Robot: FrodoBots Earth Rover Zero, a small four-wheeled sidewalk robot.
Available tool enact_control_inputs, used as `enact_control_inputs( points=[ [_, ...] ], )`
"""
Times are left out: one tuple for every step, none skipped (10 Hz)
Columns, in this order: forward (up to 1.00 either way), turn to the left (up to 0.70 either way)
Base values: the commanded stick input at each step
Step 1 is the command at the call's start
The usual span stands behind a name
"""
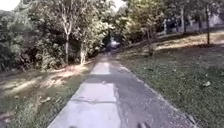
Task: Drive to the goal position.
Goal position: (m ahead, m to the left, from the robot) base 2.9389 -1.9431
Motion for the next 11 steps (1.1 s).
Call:
enact_control_inputs(
  points=[
    [0.5,0.0],
    [0.5,0.0],
    [0.5,0.0],
    [0.5,0.0],
    [0.5,0.0],
    [0.5,0.0],
    [0.5,0.0],
    [0.5,0.0],
    [0.5,0.0],
    [0.5,0.0],
    [0.5,0.0]
  ],
)
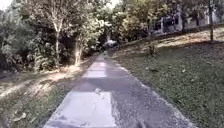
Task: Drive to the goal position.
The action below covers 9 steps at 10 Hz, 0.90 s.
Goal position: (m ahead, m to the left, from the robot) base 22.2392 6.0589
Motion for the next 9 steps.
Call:
enact_control_inputs(
  points=[
    [0.5,0.0],
    [0.5,0.0],
    [0.5,0.0],
    [0.5,0.0],
    [0.5,0.0],
    [0.5,0.0],
    [0.5,0.0],
    [0.5,0.0],
    [0.5,0.0]
  ],
)
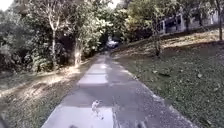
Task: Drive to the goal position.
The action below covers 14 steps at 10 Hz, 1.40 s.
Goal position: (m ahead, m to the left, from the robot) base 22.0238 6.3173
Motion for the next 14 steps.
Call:
enact_control_inputs(
  points=[
    [0.5,0.0],
    [0.5,0.0],
    [0.5,0.0],
    [0.5,0.0],
    [0.5,0.0],
    [0.5,0.0],
    [0.5,0.0],
    [0.5,0.0],
    [0.5,0.0],
    [0.5,0.0],
    [0.5,0.0],
    [0.5,0.0],
    [0.5,0.0],
    [0.5,0.0]
  ],
)
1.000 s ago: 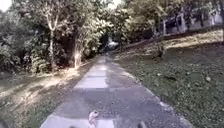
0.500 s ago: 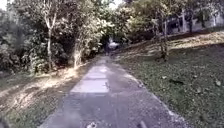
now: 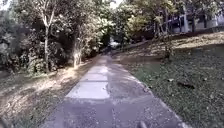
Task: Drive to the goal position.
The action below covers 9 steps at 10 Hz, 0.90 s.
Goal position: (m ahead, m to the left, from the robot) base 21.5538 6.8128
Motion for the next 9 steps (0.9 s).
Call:
enact_control_inputs(
  points=[
    [0.5,0.0],
    [0.5,0.0],
    [0.5,0.0],
    [0.5,0.0],
    [0.5,0.0],
    [0.5,0.0],
    [0.5,0.0],
    [0.5,0.0],
    [0.5,0.0]
  ],
)
